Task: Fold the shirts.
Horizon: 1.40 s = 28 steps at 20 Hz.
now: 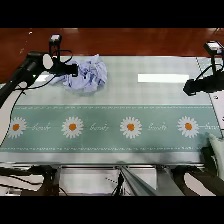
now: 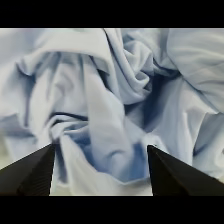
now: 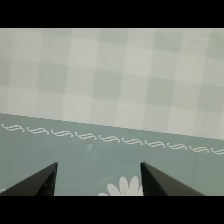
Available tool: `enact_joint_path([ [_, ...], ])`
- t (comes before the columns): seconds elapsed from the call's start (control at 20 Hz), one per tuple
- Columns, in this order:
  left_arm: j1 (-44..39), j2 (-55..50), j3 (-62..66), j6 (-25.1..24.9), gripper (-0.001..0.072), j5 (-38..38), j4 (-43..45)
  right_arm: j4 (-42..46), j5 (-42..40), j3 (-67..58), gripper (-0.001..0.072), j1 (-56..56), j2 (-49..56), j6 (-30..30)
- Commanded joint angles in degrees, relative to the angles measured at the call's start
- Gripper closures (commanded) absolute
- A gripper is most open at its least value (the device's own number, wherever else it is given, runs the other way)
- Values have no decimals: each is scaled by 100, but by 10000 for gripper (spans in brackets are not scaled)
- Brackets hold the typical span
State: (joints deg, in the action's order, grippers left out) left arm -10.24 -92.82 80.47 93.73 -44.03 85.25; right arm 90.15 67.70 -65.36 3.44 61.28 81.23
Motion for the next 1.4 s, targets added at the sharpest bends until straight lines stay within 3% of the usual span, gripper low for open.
enact_joint_path([
  [0.0,57,-437,4,-754,-13,140,-1051,0,-22,2,118,-4,4,92],
  [0.25,59,-931,7,-750,7,138,-1095,-2,33,2,118,-4,4,238],
  [0.3,59,-964,9,-708,188,94,-1095,-2,59,2,118,-4,4,238],
  [0.35,81,-962,17,-649,504,-63,-1095,-2,87,2,118,-4,4,238],
  [0.4,107,-955,59,-673,685,-267,-1086,-2,116,2,118,-4,4,238],
  [0.6,337,-765,894,-726,684,-1633,-1073,0,240,2,119,-4,4,234],
  [0.75,332,-72,1910,-929,684,-2107,-1078,-9,446,0,146,-4,2,236],
  [0.85,188,597,2599,-927,684,-2118,-1126,-57,833,2,254,-4,-28,234],
  [1.05,-424,1934,3827,-927,684,-2015,-1515,-59,1316,0,254,-4,-251,229],
  [1.2,-1200,2983,3862,-925,684,-1211,-1606,-42,1462,2,254,-4,-457,227],
  [1.35,-1899,3528,3858,-905,684,-866,-1606,122,1615,2,254,-4,-616,190],
])
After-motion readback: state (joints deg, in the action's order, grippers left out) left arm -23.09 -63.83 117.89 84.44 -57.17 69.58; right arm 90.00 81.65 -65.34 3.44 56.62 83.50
